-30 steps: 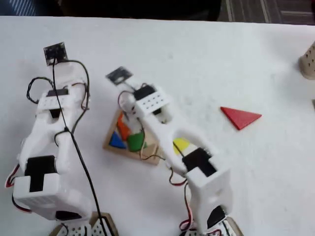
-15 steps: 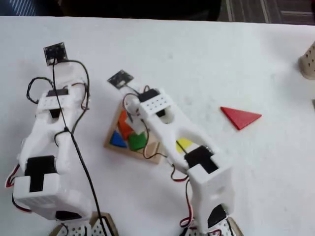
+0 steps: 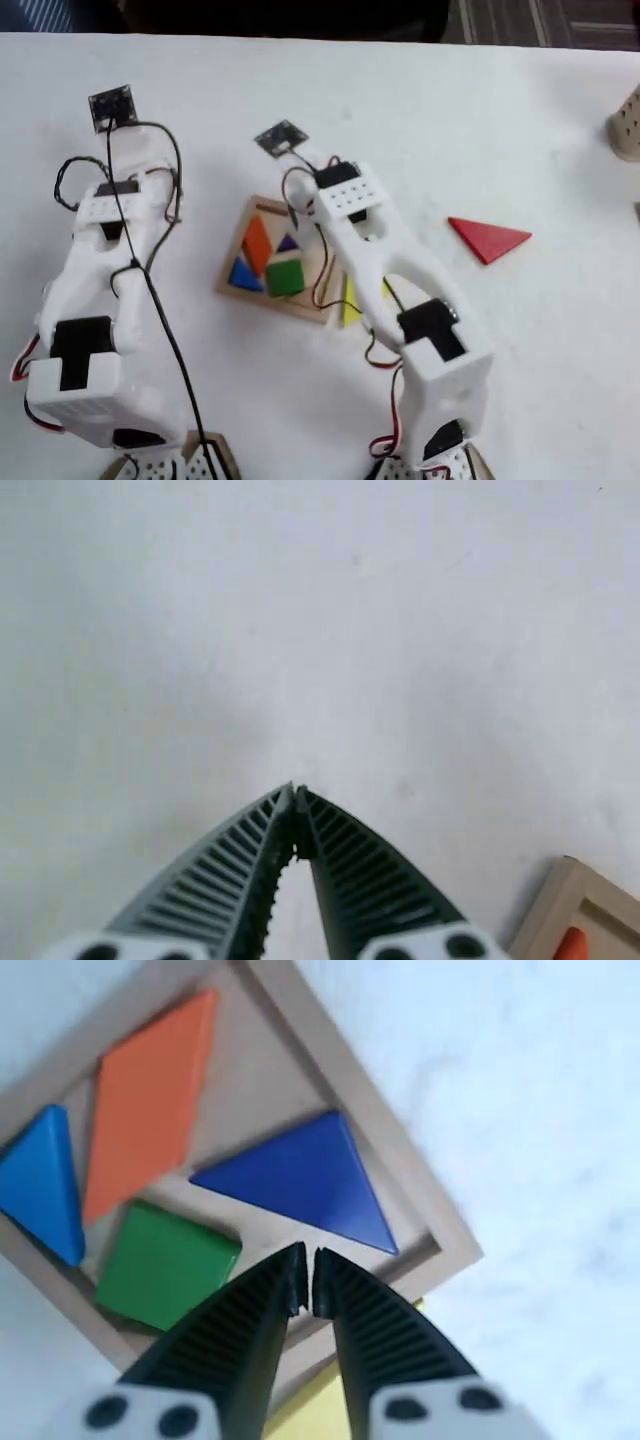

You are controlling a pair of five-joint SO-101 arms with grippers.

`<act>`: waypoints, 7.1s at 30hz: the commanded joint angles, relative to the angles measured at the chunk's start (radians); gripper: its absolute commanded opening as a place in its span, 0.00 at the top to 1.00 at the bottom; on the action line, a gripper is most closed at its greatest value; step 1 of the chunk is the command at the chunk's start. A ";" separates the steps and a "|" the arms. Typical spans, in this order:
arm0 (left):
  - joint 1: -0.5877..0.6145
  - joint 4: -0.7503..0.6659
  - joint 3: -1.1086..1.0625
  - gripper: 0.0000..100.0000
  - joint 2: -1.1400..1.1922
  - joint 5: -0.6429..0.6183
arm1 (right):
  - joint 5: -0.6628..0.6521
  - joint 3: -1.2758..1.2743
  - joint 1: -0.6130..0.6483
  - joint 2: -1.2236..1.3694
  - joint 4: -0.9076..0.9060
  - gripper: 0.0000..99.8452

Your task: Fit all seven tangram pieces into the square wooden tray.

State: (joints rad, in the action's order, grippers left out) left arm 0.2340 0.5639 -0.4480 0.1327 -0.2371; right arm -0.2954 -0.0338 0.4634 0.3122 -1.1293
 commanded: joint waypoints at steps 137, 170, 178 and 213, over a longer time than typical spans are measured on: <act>-0.007 -0.026 0.046 0.98 0.001 -0.002 | -0.017 -0.106 -0.133 0.002 0.105 0.98; -0.007 -0.055 0.046 0.98 0.001 0.000 | -0.143 -0.078 0.202 -0.005 0.395 0.98; -0.002 -0.055 0.044 0.98 0.001 0.000 | -0.172 -0.072 0.176 0.081 0.406 0.98; -0.002 -0.049 0.044 0.98 0.001 0.000 | -0.087 -0.218 0.110 -0.114 0.237 0.98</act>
State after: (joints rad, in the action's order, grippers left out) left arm 0.2340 0.5363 -0.4480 0.1404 -0.2371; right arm -0.3905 -0.2593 0.5692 0.2601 -0.8869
